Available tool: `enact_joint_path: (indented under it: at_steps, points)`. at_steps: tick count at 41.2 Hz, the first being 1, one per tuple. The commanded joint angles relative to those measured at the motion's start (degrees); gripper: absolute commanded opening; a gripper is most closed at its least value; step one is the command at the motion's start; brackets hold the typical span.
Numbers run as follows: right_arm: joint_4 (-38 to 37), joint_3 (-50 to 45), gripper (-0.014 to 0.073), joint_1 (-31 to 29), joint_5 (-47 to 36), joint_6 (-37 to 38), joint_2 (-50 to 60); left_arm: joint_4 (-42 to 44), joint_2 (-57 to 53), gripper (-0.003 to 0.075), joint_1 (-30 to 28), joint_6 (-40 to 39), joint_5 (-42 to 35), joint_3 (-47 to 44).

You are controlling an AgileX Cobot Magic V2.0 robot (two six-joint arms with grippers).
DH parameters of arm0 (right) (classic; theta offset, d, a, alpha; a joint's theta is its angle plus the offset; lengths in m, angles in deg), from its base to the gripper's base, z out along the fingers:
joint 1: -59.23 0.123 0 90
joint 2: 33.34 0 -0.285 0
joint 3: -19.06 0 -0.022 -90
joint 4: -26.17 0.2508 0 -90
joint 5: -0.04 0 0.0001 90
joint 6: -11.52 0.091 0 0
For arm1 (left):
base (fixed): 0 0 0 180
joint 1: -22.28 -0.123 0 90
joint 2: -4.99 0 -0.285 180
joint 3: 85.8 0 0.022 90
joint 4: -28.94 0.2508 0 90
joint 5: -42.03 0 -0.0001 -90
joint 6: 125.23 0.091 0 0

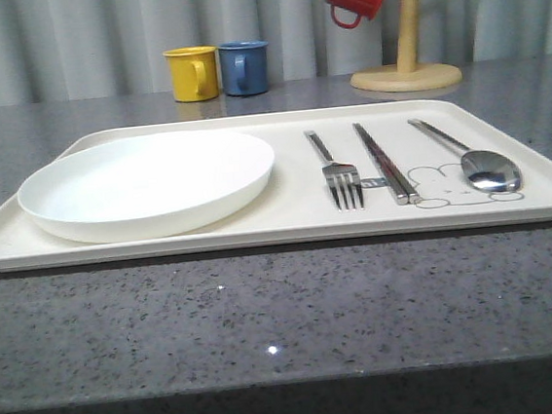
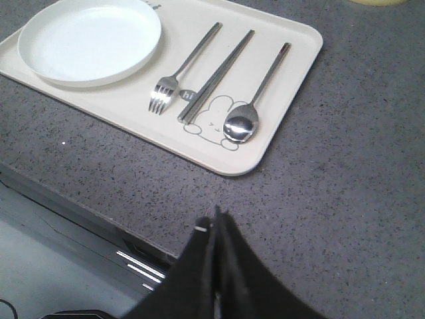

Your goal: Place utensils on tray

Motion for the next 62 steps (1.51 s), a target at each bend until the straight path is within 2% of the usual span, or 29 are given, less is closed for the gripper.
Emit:
enact_joint_path:
  at_steps: [1,12,16,21,27,36,42,53,62]
  points:
    - [-0.4,1.1,-0.0068,0.1,-3.6,-0.4,-0.6,0.4,0.0,-0.0018,0.5,0.0,-4.3,1.4]
    - [-0.4,1.1,-0.0068,0.1,-3.6,-0.4,-0.6,0.4,0.0,-0.0018,0.5,0.0,-4.4,1.4]
    - [-0.4,1.1,-0.0068,0.1,-3.6,-0.4,-0.6,0.2,-3.4,-0.0018,-0.3,0.0,-5.0,0.9]
    - [-0.4,1.1,-0.0068,0.1,-3.6,-0.4,-0.6,1.1,-6.8,-0.0018,-6.0,0.0,-5.1,0.9]
    - [-0.4,1.1,-0.0068,0.1,-3.6,-0.4,-0.6,1.8,-11.6,-0.0018,-16.0,0.0,-6.8,-1.0]
    - [-0.4,1.1,-0.0068,0.1,-3.6,-0.4,-0.6,1.8,-20.9,-0.0018,-27.7,0.0,-19.7,-13.5]
    - [-0.4,1.1,-0.0068,0.1,-3.6,-0.4,-0.6,1.3,-27.3,-0.0018,-32.9,0.0,-29.6,-24.9]
    - [-0.4,1.1,-0.0068,0.1,-3.6,-0.4,-0.6,-2.7,-34.0,-0.0018,-38.1,0.0,-44.5,-40.3]
    - [-0.4,1.1,-0.0068,0.1,-3.5,-0.4,-0.6,-3.5,-36.5,-0.0018,-39.9,0.0,-48.6,-45.3]
